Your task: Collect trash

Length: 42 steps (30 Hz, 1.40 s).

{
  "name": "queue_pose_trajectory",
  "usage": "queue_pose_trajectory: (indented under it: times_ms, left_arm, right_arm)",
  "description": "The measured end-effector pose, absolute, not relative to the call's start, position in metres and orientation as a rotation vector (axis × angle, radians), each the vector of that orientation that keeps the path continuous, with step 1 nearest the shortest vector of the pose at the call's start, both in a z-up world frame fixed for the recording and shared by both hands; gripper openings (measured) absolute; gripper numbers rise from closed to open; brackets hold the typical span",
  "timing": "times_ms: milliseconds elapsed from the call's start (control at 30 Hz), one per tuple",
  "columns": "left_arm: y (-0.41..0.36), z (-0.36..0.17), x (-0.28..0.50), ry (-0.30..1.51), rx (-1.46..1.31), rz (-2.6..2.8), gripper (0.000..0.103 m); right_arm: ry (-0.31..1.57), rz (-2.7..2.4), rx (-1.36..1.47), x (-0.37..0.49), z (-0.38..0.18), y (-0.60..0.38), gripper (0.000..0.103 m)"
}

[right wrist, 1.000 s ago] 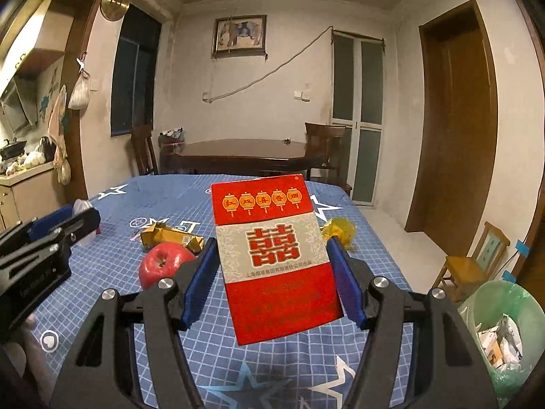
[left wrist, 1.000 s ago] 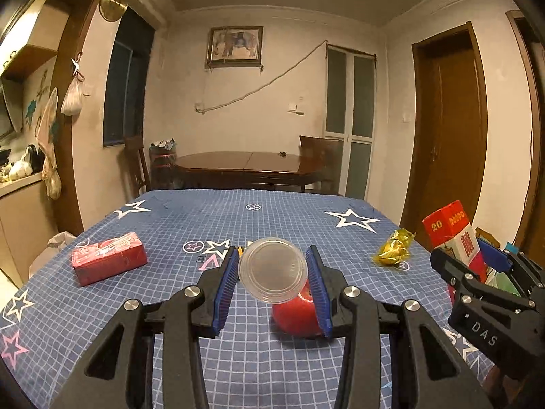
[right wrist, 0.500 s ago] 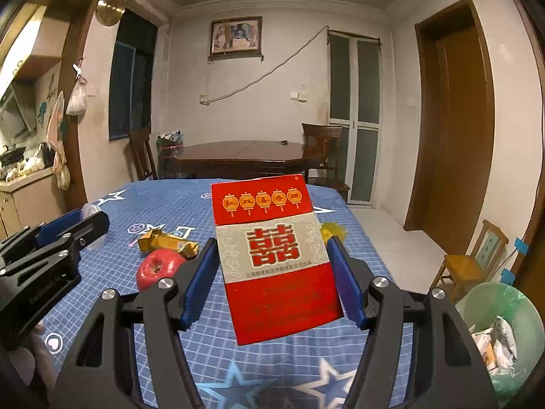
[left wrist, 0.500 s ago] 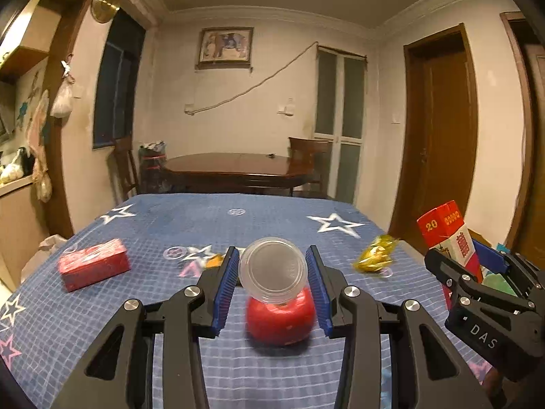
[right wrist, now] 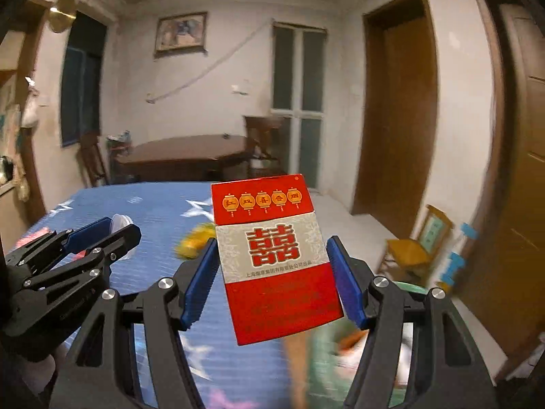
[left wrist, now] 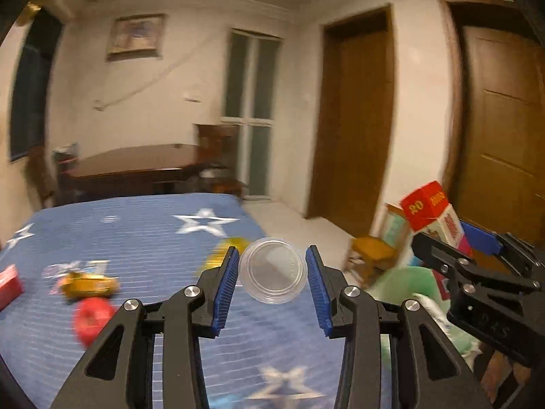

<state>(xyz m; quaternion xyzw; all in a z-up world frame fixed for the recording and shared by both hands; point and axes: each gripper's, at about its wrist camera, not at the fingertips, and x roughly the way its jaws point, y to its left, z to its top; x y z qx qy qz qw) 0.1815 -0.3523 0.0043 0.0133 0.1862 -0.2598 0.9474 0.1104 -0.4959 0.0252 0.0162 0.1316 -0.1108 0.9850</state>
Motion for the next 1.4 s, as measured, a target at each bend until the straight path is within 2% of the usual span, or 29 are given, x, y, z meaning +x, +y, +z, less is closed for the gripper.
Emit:
queue_pose_trajectory:
  times_ms: [200,433,633,967,1000,1033,1100,1200,1367,1400]
  left_arm:
    - [-0.455,-0.003,0.181,0.498,0.088,-0.731,0.042]
    - [-0.552,-0.047,0.19,0.699,0.184,-0.881,0.042]
    - [-0.596,-0.081,0.189,0.767,0.239,-0.908,0.042]
    - [-0.628,-0.115,0.205,0.792,0.264,-0.885,0.042]
    - [-0.629,-0.117,0.205,0.792,0.267,-0.88,0.043]
    - [-0.631,-0.12,0.206,0.797,0.268,-0.874,0.051]
    - [-0.628,-0.119,0.211,0.79,0.266,-0.863,0.064]
    - [-0.63,-0.12,0.21,0.78,0.272,-0.851,0.065]
    - [-0.62,-0.113,0.202,0.749,0.268,-0.844,0.074]
    - [-0.616,-0.108,0.198,0.739,0.264,-0.839,0.079]
  right_arm:
    - [0.439,-0.309,0.085,0.101,0.013,-0.576,0.062]
    - [0.597,-0.334,0.216,0.1,-0.02,-0.645,0.062]
    - [0.684,-0.326,0.304,0.105,-0.05,-0.676,0.062]
    - [0.702,-0.322,0.309,0.106,-0.061,-0.695,0.063]
    - [0.702,-0.325,0.307,0.106,-0.061,-0.695,0.066]
    - [0.698,-0.33,0.31,0.106,-0.061,-0.697,0.072]
    - [0.68,-0.341,0.319,0.102,-0.059,-0.702,0.074]
    - [0.656,-0.345,0.328,0.096,-0.055,-0.705,0.074]
    - [0.603,-0.342,0.319,0.077,-0.041,-0.697,0.076]
    - [0.583,-0.338,0.313,0.071,-0.037,-0.693,0.077]
